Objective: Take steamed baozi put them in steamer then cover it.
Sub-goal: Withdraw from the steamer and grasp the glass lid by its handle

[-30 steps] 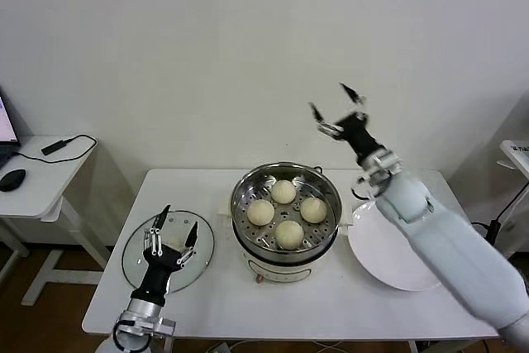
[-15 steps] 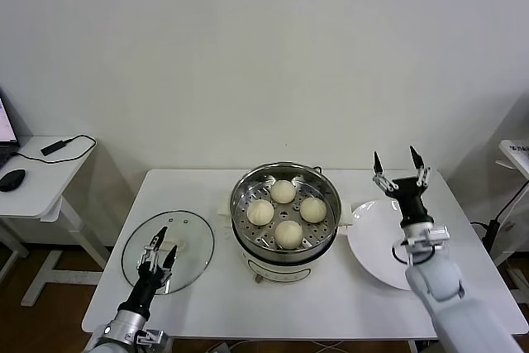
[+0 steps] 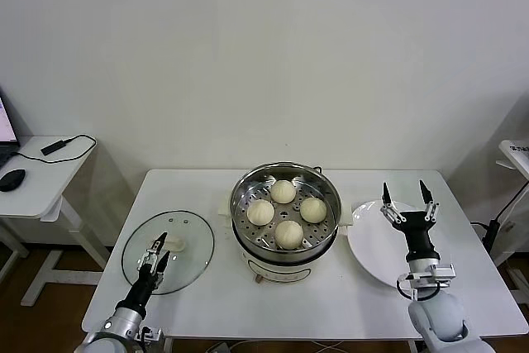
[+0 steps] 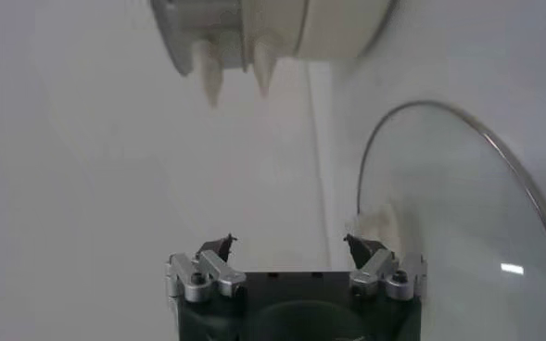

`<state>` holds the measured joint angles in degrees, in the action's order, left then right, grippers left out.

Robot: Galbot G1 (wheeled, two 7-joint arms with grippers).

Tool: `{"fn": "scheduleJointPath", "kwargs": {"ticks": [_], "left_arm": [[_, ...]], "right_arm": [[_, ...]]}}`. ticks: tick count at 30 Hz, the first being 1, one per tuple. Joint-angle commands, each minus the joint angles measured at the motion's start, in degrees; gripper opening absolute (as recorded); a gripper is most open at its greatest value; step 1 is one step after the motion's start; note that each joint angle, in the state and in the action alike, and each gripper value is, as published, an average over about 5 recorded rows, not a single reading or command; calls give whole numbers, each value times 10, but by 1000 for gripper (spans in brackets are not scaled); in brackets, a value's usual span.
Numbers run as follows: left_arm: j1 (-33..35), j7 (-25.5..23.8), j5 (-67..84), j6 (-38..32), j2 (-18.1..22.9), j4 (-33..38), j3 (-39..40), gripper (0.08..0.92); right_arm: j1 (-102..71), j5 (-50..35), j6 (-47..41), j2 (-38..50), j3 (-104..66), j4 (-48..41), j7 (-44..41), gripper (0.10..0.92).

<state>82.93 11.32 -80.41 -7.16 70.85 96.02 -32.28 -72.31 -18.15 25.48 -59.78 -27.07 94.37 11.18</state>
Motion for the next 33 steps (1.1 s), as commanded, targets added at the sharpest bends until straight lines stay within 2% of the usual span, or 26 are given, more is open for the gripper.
{"fn": "scheduleJointPath", "kwargs": {"ticks": [1, 33], "left_arm": [[-52, -11, -23, 8, -5, -50, 5, 823], [-118, -31, -5, 27, 1, -112, 29, 823]], "right_arm": [[-36, 7, 6, -14, -23, 5, 0, 823], [-36, 20, 4, -18, -25, 7, 1, 823]]}}
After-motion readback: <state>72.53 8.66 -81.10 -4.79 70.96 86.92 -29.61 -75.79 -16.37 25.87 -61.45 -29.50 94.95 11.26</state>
